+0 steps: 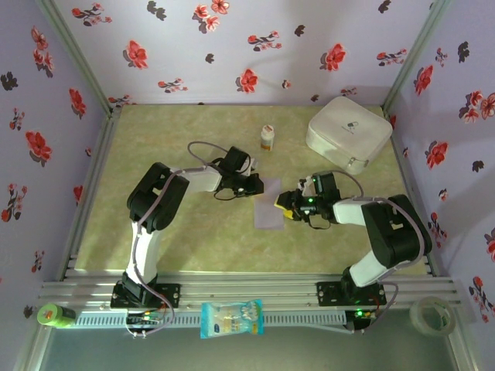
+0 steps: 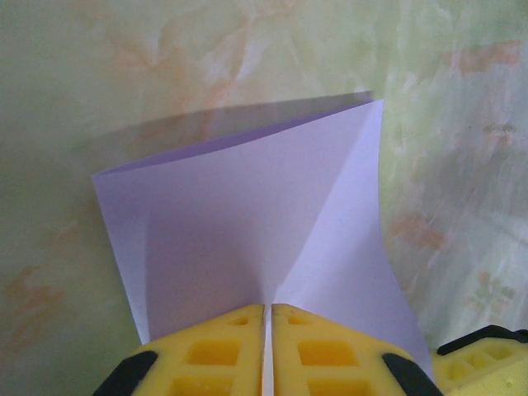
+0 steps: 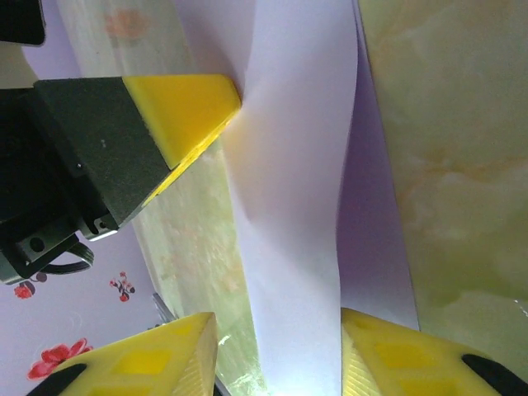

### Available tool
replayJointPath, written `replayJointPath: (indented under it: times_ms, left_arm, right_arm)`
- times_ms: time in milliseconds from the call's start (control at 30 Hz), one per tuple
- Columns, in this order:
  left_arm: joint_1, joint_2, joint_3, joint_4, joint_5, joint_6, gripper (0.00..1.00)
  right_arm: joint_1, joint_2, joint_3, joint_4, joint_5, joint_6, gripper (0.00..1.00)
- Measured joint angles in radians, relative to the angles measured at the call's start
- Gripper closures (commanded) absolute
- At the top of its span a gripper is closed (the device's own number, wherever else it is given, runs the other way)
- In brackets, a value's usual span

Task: Fold a paper plane with a square sheet of paper (pick it up from the middle)
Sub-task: Fold the triangle a second time at the center of the table.

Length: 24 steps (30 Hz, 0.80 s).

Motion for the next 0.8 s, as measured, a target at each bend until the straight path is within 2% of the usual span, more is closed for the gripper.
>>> replayJointPath:
  times_ms: [300,500,667,800]
  left_arm:
    - [0.0,-0.003,0.002,-0.001,0.004,0.006,0.82]
    - [0.003,-0.015,0.002,-0.024,-0.003,0.023,0.75]
    - [0.006,-0.037,0.002,-0.044,-0.018,0.024,0.67]
    - [0.006,-0.069,-0.015,-0.04,-0.024,0.024,0.66]
  right_arm:
    - [-0.001,0.071,0.002,0.064,-0.018,0.035,0.76]
    - [-0.001,0.072,0.002,0.085,-0.018,0.042,0.7]
    - [-0.001,0.072,0.001,0.095,-0.018,0.042,0.71]
    - [-0.001,0.072,0.001,0.108,-0.021,0.042,0.72]
